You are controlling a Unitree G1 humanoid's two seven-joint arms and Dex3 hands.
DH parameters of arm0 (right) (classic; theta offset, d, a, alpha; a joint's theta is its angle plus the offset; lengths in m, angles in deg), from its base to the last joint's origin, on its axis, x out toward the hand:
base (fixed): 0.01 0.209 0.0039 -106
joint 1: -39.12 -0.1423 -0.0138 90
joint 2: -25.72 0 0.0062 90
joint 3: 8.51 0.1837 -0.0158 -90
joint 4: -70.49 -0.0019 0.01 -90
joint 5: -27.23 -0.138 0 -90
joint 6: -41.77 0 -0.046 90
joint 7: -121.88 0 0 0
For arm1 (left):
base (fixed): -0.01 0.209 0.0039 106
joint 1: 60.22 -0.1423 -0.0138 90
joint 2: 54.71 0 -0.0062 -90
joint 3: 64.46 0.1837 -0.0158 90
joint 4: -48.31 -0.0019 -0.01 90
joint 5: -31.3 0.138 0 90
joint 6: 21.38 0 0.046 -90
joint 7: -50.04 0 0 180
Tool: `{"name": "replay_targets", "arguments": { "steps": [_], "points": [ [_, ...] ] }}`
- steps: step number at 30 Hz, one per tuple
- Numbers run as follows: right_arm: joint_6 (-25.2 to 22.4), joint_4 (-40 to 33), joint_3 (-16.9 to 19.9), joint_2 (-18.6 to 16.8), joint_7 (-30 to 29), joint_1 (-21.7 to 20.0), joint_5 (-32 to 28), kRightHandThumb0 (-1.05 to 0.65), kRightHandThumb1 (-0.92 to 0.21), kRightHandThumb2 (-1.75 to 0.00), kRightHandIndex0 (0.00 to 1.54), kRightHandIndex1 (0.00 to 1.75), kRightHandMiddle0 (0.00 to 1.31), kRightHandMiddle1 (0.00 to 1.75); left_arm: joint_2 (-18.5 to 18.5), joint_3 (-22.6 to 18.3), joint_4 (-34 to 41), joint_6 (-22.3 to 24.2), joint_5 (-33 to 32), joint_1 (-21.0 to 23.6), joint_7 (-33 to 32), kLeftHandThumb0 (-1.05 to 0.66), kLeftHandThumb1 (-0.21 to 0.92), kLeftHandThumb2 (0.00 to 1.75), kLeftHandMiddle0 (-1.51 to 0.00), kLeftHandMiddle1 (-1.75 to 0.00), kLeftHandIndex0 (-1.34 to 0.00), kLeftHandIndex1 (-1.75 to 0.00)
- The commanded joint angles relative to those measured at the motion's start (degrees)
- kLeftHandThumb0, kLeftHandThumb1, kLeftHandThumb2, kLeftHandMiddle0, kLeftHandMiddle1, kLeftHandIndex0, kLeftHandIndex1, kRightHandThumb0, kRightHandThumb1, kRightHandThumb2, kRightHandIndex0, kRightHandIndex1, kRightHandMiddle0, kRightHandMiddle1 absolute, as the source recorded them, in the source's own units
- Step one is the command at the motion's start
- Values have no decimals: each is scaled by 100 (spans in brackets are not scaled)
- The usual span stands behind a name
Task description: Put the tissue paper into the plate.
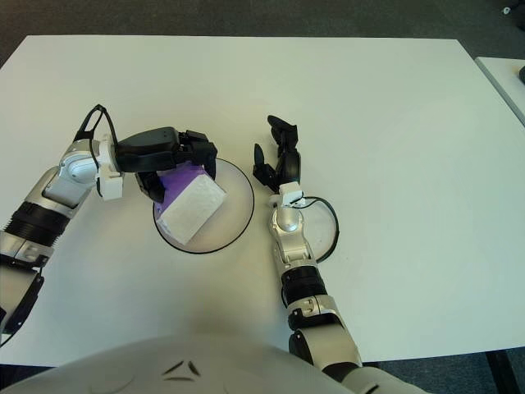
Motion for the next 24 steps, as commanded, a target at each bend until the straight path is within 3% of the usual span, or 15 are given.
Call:
{"name": "replay_targets", "arguments": {
  "steps": [1, 24],
  "points": [
    [-370, 1150, 94, 73, 14, 1004, 26, -58, -90, -59, 20, 57, 0, 93, 19, -96, -259, -282, 455, 184, -247, 0, 7, 158, -83, -165, -57, -175],
    [-382, 1206, 115, 67, 4, 965, 24, -58, -89, -62, 21, 57, 0, 93, -34, -55, -454, -193, 1076, 400, -702, 0, 9, 156, -82, -165, -55, -175]
  ]
}}
